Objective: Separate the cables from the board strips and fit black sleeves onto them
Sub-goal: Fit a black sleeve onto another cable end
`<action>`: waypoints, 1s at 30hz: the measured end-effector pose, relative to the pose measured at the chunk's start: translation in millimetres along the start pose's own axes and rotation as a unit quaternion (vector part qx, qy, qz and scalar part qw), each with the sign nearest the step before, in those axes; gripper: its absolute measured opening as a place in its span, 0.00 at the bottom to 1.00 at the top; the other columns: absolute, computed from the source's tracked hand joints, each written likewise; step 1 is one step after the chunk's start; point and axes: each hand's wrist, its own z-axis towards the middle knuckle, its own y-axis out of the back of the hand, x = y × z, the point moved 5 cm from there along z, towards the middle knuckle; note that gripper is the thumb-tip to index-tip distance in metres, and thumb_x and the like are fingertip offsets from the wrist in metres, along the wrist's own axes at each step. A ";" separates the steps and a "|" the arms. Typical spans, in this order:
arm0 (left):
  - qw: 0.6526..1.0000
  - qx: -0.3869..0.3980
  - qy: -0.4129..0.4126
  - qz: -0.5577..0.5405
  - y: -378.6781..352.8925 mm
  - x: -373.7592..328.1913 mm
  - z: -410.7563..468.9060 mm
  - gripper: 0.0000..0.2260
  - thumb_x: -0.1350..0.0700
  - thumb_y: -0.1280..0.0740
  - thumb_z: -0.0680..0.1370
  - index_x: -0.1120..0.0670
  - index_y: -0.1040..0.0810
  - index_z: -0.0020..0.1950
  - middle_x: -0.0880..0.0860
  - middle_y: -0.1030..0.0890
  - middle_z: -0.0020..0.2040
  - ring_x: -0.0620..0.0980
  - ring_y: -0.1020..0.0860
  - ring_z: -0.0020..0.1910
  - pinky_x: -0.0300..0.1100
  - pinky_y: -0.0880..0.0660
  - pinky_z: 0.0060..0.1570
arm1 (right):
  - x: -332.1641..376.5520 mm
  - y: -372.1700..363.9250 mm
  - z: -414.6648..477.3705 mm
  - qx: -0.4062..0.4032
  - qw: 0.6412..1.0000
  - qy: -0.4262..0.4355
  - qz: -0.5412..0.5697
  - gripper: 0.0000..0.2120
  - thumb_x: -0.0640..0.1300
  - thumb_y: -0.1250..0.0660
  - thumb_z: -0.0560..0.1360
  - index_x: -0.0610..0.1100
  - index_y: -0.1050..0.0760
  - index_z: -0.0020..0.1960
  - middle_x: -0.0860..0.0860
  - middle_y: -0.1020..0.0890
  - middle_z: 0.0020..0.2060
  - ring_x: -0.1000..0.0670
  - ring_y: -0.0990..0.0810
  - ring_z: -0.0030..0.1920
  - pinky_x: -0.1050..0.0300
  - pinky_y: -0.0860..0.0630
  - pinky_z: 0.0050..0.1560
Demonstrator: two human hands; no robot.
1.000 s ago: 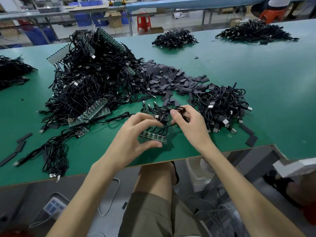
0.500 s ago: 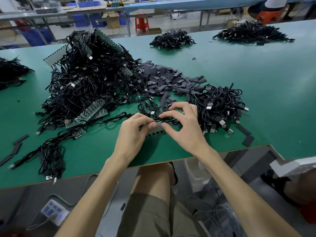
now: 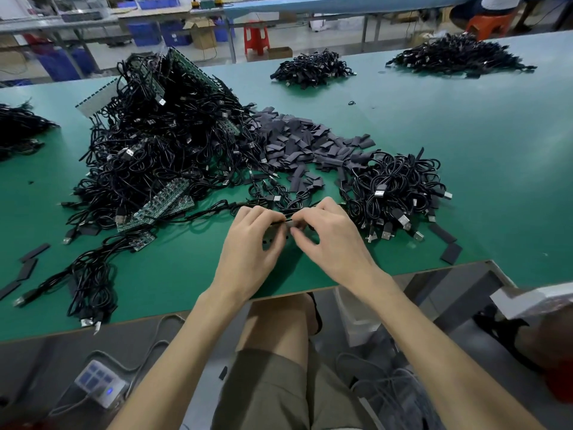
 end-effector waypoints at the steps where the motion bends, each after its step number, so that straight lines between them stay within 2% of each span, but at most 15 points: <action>1: 1.000 0.006 0.001 0.001 -1.3 -0.1 -0.2 0.05 0.60 0.29 0.79 0.59 0.18 0.54 0.51 0.19 0.48 0.52 0.26 0.51 0.44 0.27 0.53 | 0.4 0.5 0.4 0.004 1.000 -0.001 0.007 0.04 0.40 0.27 0.78 0.40 0.19 0.51 0.53 0.24 0.40 0.47 0.25 0.48 0.52 0.25 0.50; 7: 1.000 0.012 0.013 -0.017 -0.1 2.0 0.5 0.03 0.62 0.28 0.78 0.59 0.18 0.51 0.51 0.20 0.46 0.50 0.28 0.49 0.40 0.29 0.51 | 2.4 -2.3 -0.2 0.023 1.000 -0.007 0.018 0.04 0.41 0.29 0.79 0.41 0.20 0.53 0.57 0.29 0.40 0.50 0.26 0.46 0.49 0.23 0.48; 11: 0.999 0.015 0.018 -0.028 0.5 -0.4 1.0 0.02 0.63 0.28 0.78 0.59 0.19 0.49 0.51 0.20 0.45 0.50 0.28 0.48 0.41 0.29 0.50 | 1.9 -5.5 1.5 0.035 0.999 -0.014 0.016 0.07 0.41 0.30 0.80 0.41 0.20 0.57 0.59 0.32 0.40 0.60 0.37 0.43 0.58 0.31 0.44; 13: 0.999 0.019 0.018 -0.027 -0.4 -1.9 0.5 0.02 0.63 0.28 0.78 0.59 0.20 0.49 0.52 0.20 0.45 0.51 0.28 0.48 0.43 0.28 0.50 | 2.3 -7.0 1.2 0.044 0.999 -0.013 0.013 0.05 0.41 0.30 0.80 0.40 0.21 0.55 0.60 0.35 0.38 0.59 0.38 0.41 0.60 0.35 0.44; 15: 0.999 0.021 0.017 -0.031 -0.3 -2.7 0.1 0.02 0.63 0.28 0.78 0.59 0.20 0.49 0.52 0.20 0.45 0.51 0.28 0.48 0.44 0.28 0.50 | 0.5 -7.3 0.8 0.043 0.999 -0.025 0.018 0.04 0.41 0.30 0.80 0.40 0.22 0.52 0.62 0.36 0.36 0.57 0.36 0.38 0.60 0.35 0.43; 18: 0.999 0.023 0.020 -0.035 0.3 -1.8 -0.5 0.02 0.63 0.29 0.78 0.58 0.20 0.48 0.51 0.21 0.45 0.51 0.28 0.48 0.43 0.28 0.50 | -1.6 -9.2 0.0 0.043 0.998 -0.031 0.027 0.05 0.41 0.30 0.81 0.40 0.23 0.52 0.61 0.33 0.37 0.55 0.33 0.38 0.58 0.32 0.42; 23: 0.999 0.022 0.031 -0.038 -0.4 0.1 -0.2 0.02 0.62 0.29 0.79 0.58 0.21 0.48 0.50 0.22 0.45 0.51 0.28 0.48 0.42 0.28 0.50 | -0.4 -8.8 -1.9 0.041 0.999 -0.022 0.025 0.06 0.43 0.34 0.83 0.41 0.22 0.56 0.51 0.19 0.48 0.48 0.19 0.47 0.47 0.21 0.47; 30: 0.998 0.018 0.046 -0.042 -0.3 1.6 0.3 0.02 0.61 0.30 0.80 0.56 0.22 0.48 0.49 0.22 0.45 0.50 0.28 0.48 0.41 0.29 0.50 | 2.0 -5.2 -2.7 0.017 1.000 -0.018 0.003 0.07 0.43 0.32 0.82 0.44 0.19 0.58 0.49 0.15 0.44 0.48 0.17 0.44 0.45 0.19 0.44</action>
